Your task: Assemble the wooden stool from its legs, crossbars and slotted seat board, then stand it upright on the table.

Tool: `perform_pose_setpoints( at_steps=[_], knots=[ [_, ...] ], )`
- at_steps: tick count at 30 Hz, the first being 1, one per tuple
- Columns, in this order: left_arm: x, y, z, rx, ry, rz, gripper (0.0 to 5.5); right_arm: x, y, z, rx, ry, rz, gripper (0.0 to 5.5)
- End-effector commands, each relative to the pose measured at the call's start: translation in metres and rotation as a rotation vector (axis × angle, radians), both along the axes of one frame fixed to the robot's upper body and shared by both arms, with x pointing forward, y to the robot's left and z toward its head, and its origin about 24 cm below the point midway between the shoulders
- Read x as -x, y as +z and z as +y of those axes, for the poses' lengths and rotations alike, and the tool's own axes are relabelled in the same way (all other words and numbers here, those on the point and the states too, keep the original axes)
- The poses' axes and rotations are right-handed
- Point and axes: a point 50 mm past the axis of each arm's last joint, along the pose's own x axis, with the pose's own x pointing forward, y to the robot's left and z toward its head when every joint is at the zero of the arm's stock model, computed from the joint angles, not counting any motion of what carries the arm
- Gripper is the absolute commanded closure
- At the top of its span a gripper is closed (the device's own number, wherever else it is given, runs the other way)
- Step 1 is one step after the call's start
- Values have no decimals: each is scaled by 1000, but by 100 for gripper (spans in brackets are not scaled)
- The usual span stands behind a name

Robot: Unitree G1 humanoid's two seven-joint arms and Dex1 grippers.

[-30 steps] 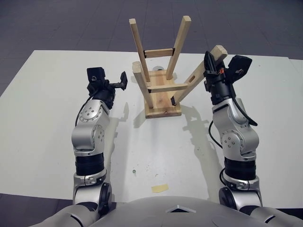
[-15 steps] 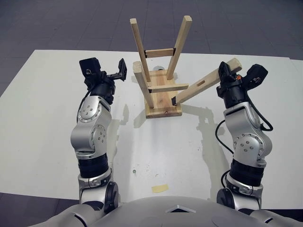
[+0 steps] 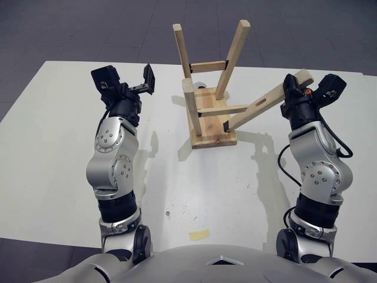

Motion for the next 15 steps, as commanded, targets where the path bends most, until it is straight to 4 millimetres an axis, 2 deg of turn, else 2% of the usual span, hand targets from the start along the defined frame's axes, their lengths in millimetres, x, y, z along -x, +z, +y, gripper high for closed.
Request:
perform_pose_setpoints(
  at_steps=[1, 6, 15],
  knots=[
    [1, 3, 0, -2, 5, -15, 10, 2, -16, -7, 90, -44, 130, 439],
    [0, 4, -2, -6, -1, -23, 10, 1, -7, -1, 146, -21, 84, 439],
    [-1, 4, -3, -10, -10, -24, 10, -1, 15, 8, 111, 30, -32, 441]
  ],
)
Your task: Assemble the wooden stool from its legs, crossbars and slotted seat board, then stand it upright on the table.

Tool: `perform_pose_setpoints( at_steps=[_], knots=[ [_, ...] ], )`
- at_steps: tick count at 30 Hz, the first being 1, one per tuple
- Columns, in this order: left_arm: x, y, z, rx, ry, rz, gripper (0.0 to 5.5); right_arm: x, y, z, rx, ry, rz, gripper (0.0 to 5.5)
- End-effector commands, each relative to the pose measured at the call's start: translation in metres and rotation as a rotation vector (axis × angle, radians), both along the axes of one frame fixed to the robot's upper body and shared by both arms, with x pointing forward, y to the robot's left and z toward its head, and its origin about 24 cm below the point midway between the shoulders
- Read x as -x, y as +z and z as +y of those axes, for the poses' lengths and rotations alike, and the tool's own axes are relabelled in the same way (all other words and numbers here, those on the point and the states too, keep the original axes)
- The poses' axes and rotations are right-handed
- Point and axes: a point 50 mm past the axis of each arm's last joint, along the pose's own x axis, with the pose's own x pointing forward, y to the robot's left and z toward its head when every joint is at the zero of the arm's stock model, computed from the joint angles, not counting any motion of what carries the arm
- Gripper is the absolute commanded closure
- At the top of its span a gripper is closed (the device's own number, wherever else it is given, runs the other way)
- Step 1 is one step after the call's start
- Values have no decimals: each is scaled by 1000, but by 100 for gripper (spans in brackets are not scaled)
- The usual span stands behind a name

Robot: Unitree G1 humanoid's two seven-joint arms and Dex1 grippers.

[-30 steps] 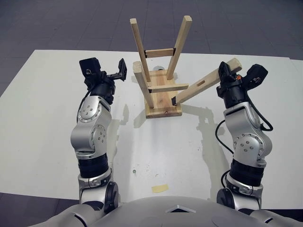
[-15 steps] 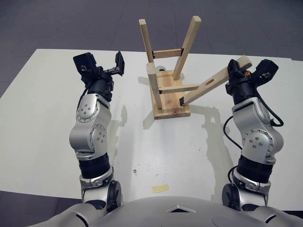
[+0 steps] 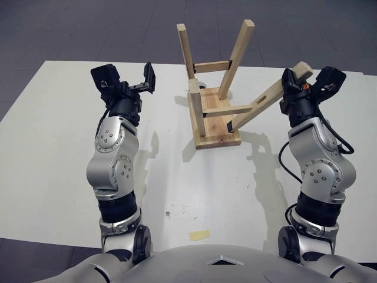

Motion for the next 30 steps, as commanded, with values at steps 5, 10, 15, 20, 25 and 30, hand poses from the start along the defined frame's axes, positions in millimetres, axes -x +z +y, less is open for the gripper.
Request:
perform_pose_setpoints(
  at_steps=[5, 10, 15, 20, 25, 30],
  knots=[
    [-3, 2, -1, -6, -7, -10, 10, -1, 12, 6, -48, 48, -62, 448],
    [-3, 2, -1, -4, -8, -14, 10, -4, 18, 8, -121, 73, -93, 449],
    [-4, 1, -1, -3, -8, -14, 10, -5, 21, 8, -112, 89, -97, 449],
    [-3, 0, 1, -3, 3, -9, 10, -2, 13, 2, -87, 72, -51, 449],
    [-1, -1, 1, -3, 9, -5, 10, 0, 6, -4, -62, 58, -18, 449],
    [-1, -1, 1, -4, 7, -5, 10, 0, -1, -6, -53, 48, 11, 449]
  ],
)
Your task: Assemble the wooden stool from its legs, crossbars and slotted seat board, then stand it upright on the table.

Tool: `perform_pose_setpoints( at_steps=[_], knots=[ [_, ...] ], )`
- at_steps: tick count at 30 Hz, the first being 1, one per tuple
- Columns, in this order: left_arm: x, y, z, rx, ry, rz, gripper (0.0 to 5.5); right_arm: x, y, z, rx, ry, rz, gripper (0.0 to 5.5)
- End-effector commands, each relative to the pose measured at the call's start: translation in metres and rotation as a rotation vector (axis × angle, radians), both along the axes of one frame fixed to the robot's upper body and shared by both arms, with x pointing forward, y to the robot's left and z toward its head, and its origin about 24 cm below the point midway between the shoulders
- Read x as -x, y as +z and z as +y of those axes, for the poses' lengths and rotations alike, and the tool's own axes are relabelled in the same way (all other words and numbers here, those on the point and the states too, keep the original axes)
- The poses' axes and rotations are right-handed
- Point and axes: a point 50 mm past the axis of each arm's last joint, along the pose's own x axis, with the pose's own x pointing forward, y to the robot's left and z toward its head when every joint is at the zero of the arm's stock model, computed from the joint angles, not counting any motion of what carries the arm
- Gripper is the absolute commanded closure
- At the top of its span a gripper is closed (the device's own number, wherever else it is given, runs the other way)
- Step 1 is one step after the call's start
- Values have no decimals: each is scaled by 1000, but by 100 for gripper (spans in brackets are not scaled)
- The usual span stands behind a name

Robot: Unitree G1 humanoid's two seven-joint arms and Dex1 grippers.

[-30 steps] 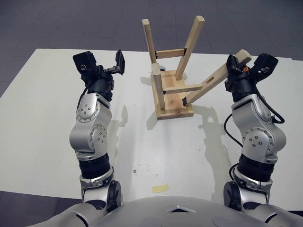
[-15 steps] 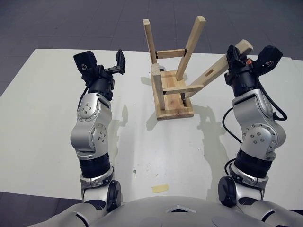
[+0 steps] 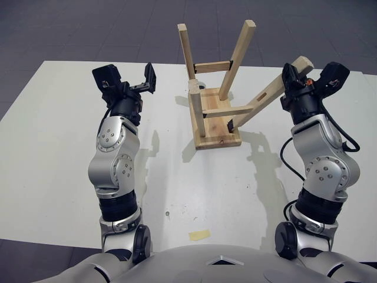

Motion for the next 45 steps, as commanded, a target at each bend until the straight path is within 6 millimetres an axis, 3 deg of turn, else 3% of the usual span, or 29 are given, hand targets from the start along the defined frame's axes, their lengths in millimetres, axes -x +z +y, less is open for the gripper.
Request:
perform_pose_setpoints(
  at_steps=[1, 14, 23, 32, 36, 42, 45],
  knots=[
    [2, 1, 1, -7, 5, -6, 10, 2, -8, -5, 19, -16, 37, 449],
    [2, 2, -1, -13, -6, -10, 10, 5, -24, 2, 203, -20, 20, 449],
    [0, 3, -2, -14, -9, -13, 10, -2, -32, 8, 201, -25, -19, 449],
    [2, 4, -4, -22, -23, -20, 10, 21, -75, 7, 313, 53, 96, 448],
    [8, 4, -8, -61, -98, -23, 10, 22, -84, 7, 344, 74, 144, 448],
    [26, 10, -16, -160, -329, -79, 10, 11, -78, 4, 306, 52, 153, 448],
    [27, 8, -22, -205, -389, -58, 10, 7, -76, 4, 372, 57, 157, 448]
  ],
)
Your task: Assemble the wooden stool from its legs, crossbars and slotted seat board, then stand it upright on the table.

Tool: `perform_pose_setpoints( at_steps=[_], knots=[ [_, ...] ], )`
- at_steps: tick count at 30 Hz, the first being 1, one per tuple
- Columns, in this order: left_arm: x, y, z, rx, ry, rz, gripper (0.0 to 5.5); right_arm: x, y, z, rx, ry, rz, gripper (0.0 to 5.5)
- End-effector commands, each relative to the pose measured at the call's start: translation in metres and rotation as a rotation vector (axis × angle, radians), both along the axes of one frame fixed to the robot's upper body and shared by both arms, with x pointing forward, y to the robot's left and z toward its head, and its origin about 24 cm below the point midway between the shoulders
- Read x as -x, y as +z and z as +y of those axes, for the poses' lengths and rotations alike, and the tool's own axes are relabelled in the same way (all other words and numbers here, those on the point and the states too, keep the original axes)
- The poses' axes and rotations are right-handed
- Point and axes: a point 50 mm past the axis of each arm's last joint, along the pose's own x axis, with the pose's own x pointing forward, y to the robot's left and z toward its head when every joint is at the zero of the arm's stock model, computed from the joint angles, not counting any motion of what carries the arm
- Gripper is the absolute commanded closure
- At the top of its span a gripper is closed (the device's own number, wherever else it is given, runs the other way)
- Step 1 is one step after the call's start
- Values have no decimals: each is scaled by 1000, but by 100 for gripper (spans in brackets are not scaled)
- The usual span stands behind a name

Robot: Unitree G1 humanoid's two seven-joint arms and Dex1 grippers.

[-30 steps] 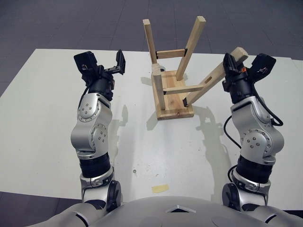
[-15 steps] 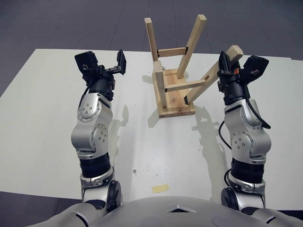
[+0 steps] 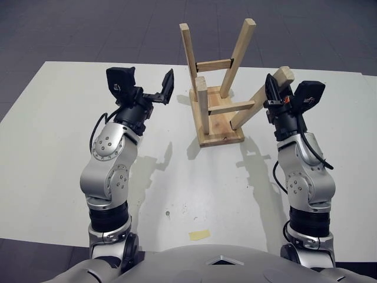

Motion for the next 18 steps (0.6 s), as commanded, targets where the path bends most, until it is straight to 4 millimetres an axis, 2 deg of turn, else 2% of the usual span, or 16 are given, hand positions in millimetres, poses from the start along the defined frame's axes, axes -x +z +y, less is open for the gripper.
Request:
perform_pose_setpoints(
  at_steps=[1, 6, 13, 18],
  knots=[
    [3, -4, -9, -66, -84, 33, 10, -1, -44, -12, 139, -54, 263, 448],
    [-2, -10, -21, -93, -113, 71, 10, 2, -51, -5, 244, 8, 294, 444],
    [-7, -10, -23, -107, -103, 75, 10, 11, -77, 7, 378, 119, 420, 435],
    [-10, -5, -20, -74, -72, 59, 10, 18, -100, 10, 350, 176, 579, 434]
  ],
)
